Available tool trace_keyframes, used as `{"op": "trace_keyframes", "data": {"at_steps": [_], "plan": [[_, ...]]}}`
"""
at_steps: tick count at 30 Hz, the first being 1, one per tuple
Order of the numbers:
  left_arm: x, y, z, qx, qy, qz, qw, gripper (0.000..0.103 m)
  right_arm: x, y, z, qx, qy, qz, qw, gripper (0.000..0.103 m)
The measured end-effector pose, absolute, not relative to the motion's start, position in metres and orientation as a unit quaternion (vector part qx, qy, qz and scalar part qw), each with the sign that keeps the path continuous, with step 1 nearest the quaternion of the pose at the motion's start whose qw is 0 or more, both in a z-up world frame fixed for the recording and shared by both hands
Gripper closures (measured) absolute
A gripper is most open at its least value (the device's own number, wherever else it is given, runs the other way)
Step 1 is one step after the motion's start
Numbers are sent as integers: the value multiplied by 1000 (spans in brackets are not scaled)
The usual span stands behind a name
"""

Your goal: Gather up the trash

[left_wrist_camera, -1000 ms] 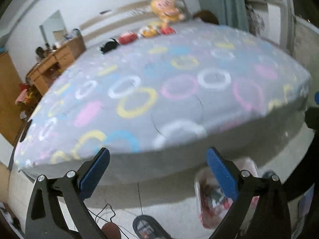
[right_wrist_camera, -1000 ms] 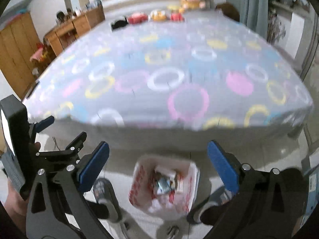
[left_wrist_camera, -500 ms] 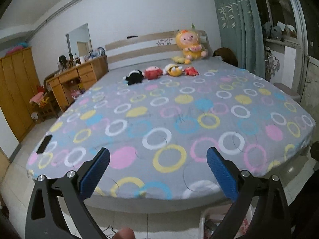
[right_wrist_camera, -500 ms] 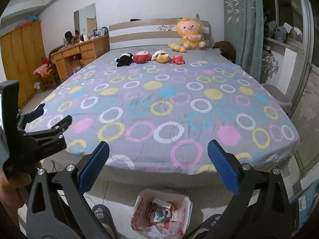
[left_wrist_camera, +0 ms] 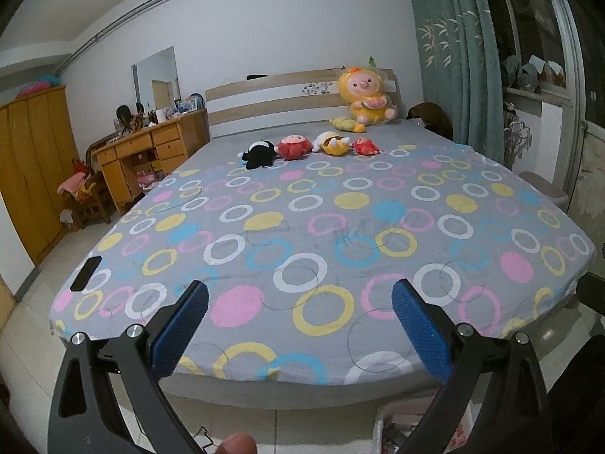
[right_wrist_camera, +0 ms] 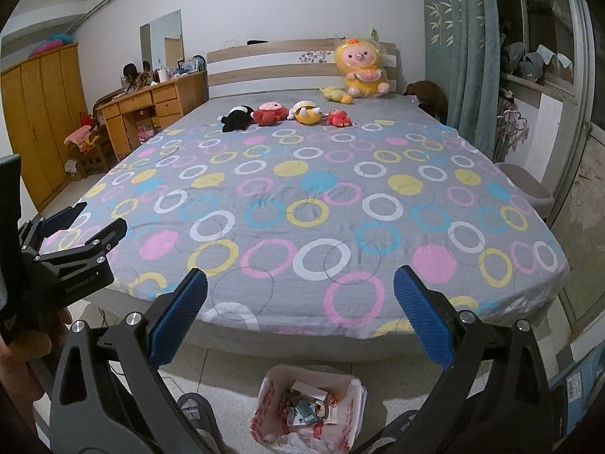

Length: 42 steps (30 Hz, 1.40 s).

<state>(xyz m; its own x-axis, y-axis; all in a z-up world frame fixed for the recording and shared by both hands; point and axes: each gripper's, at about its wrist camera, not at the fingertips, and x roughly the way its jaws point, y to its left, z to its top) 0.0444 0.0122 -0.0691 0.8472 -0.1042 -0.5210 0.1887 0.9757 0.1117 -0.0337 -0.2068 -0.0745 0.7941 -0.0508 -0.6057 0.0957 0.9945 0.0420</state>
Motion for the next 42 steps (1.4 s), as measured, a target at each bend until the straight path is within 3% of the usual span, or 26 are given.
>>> {"op": "trace_keyframes", "data": {"at_steps": [42], "plan": [[33, 14, -67, 19, 274, -91, 957, 8, -41, -204, -77, 48, 322, -30, 945, 7]]}}
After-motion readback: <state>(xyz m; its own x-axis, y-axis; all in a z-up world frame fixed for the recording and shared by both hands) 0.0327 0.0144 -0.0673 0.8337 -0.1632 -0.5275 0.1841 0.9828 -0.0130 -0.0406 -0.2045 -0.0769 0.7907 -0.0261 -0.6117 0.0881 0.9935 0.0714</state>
